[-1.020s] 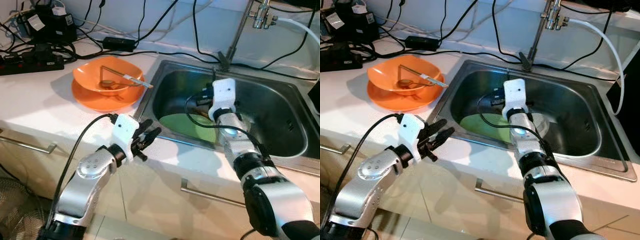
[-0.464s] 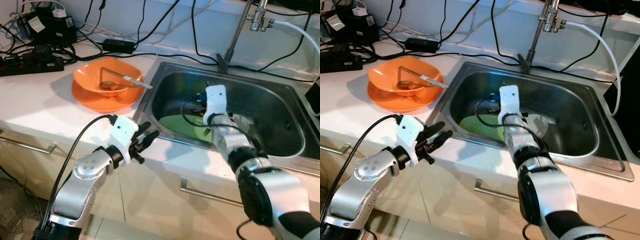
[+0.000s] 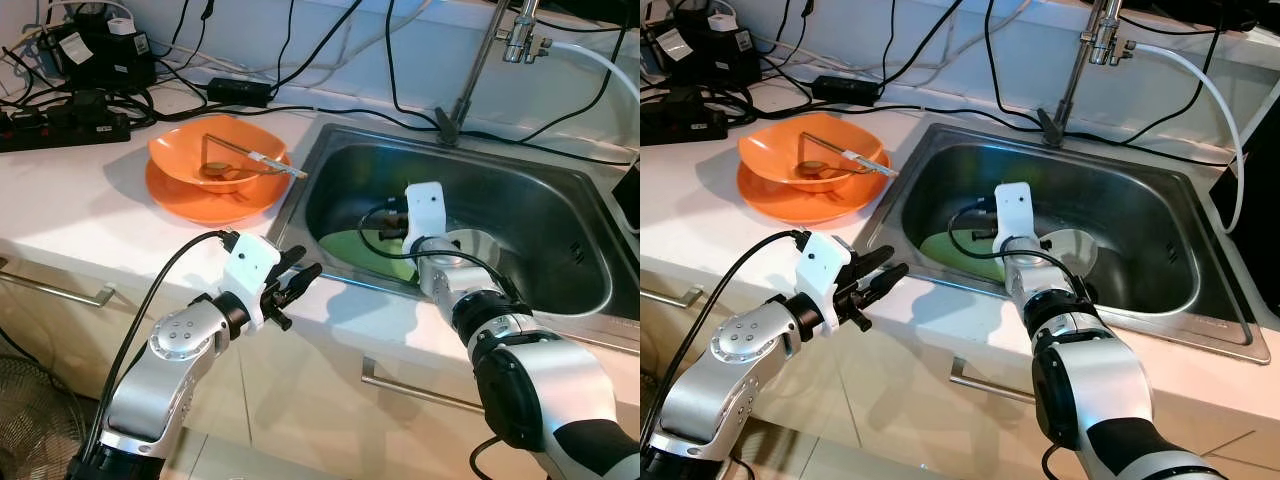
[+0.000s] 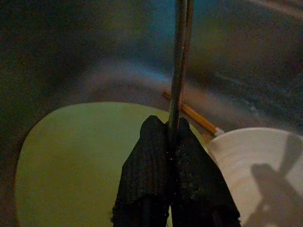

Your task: Kitchen organization

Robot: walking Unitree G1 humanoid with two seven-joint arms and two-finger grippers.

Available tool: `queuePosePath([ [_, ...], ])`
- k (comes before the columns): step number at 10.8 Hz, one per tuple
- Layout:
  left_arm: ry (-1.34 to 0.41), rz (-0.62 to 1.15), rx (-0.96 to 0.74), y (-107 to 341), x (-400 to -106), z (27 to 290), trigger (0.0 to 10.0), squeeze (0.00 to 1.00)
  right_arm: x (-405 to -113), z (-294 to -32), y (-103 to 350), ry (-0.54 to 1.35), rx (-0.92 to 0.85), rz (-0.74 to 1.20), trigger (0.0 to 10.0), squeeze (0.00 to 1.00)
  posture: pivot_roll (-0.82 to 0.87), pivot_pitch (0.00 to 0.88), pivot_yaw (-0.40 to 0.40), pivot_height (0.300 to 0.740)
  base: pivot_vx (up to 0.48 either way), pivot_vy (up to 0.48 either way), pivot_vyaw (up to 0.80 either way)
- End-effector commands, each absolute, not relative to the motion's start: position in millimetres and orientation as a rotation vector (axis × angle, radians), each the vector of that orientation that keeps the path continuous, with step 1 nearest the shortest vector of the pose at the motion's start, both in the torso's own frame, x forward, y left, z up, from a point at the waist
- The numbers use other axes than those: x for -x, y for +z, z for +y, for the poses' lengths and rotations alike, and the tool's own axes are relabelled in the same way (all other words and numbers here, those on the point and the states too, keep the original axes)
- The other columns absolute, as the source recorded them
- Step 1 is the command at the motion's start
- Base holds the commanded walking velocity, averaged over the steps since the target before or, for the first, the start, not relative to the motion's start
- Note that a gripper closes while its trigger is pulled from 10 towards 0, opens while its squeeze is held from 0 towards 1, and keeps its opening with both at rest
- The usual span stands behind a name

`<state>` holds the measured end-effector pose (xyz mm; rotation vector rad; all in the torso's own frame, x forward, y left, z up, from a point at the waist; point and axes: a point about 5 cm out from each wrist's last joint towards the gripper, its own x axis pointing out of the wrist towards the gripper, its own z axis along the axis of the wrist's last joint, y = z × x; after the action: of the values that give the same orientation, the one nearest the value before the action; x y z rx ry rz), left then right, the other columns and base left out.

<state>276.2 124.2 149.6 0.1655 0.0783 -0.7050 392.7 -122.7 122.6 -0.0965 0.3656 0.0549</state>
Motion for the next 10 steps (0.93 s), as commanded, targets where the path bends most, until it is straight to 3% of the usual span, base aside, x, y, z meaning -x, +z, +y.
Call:
queuePosePath([
  [1,-0.739,0.133,-0.166,139,-271,118,10.0,0.00,-394,-122,126,0.061,0.083,0.375,10.0,0.00,0.30,0.038,-0.105,0.740,0.000,0.000,0.00],
  [3,-0.742,0.137,-0.163,139,-271,118,10.0,0.00,-392,-121,121,0.069,0.084,0.400,10.0,0.00,0.31,0.038,-0.107,0.740,0.000,0.000,0.00],
  [4,-0.742,0.137,-0.163,139,-271,118,10.0,0.00,-392,-120,120,0.074,0.084,0.405,10.0,0.39,0.31,0.037,-0.107,0.740,0.000,0.000,0.00],
  [5,-0.741,0.137,-0.164,139,-272,118,10.0,0.00,-391,-118,119,0.102,0.089,0.410,10.0,1.00,0.31,0.036,-0.108,0.740,0.000,0.000,0.00],
  [6,-0.740,0.136,-0.165,140,-272,118,10.0,0.00,-390,-117,118,0.108,0.097,0.410,10.0,1.00,0.31,0.035,-0.107,0.740,0.000,0.000,0.00],
  [7,-0.740,0.135,-0.165,140,-271,118,10.0,0.00,-391,-116,119,0.112,0.103,0.404,10.0,0.64,0.31,0.035,-0.107,0.740,0.000,0.000,0.00],
  [8,-0.742,0.134,-0.165,140,-271,118,10.0,0.00,-391,-115,119,0.122,0.126,0.396,10.0,0.00,0.31,0.033,-0.105,0.740,0.000,0.000,0.00],
  [10,-0.731,0.108,-0.185,144,-273,117,10.0,0.00,-397,-116,135,0.106,0.132,0.285,10.0,0.00,0.31,0.033,-0.104,0.740,0.000,0.000,0.00],
])
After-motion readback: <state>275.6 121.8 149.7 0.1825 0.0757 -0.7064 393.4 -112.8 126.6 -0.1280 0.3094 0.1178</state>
